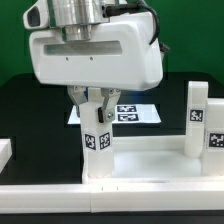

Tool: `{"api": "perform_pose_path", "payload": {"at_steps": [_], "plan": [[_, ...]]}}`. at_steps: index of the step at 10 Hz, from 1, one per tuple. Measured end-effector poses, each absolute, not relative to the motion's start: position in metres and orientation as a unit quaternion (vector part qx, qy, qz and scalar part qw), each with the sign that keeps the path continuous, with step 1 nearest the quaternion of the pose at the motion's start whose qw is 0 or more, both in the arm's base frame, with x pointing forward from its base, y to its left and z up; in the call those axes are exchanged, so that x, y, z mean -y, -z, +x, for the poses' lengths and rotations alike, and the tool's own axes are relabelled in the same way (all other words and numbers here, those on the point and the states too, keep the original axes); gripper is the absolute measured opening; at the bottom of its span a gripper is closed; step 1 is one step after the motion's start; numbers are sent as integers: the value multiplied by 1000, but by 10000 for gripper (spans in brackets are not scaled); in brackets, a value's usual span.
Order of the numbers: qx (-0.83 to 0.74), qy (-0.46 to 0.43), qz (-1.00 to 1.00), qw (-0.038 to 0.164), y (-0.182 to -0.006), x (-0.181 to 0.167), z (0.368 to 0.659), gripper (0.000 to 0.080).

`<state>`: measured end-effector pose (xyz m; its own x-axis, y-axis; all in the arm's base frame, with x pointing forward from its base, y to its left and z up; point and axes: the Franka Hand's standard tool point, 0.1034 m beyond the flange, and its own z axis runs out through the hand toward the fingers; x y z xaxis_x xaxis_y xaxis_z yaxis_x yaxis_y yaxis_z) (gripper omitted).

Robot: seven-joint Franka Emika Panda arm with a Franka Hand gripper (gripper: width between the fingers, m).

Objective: Assemble desk

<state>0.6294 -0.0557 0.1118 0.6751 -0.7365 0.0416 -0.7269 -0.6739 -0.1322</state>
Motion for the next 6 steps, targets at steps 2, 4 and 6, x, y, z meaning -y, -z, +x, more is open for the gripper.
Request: {"api": "perform_pose_path", "payload": {"at_steps": [2,4,6], "plan": [[-578,30,-813,62,-112,53,628,285],[-731,-1,-677,86,-113,51,629,285],[-764,-7,-639,85,-111,49,628,285]]}}
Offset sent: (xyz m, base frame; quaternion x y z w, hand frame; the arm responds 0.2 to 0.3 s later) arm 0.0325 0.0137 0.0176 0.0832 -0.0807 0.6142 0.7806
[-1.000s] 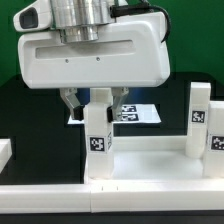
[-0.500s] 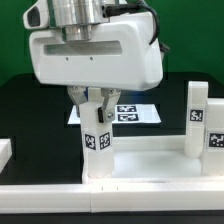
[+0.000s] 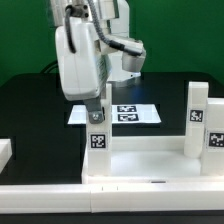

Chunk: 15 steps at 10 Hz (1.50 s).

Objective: Assemble desk

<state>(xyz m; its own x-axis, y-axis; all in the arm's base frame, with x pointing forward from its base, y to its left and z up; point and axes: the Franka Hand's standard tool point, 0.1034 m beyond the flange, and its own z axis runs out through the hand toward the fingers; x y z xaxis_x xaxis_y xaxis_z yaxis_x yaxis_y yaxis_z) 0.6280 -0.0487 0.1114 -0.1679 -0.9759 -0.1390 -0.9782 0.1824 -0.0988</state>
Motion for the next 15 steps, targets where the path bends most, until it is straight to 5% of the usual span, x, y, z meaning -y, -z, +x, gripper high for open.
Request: {"api": "perform_pose_path", "payload": {"at_steps": [7,8,9,10,12,15], "plan": [[-819,-13,-568,79,-110,51,625,292],[-819,-13,-567,86,-117,48,627,517],[-818,-10,-566,100,-133,47,632,517],[-817,-5,-566,116,-156,53,639,622],[-816,2,-562,131,-177,56,644,641],[-817,0,-563,126,-170,56,642,649]]}}
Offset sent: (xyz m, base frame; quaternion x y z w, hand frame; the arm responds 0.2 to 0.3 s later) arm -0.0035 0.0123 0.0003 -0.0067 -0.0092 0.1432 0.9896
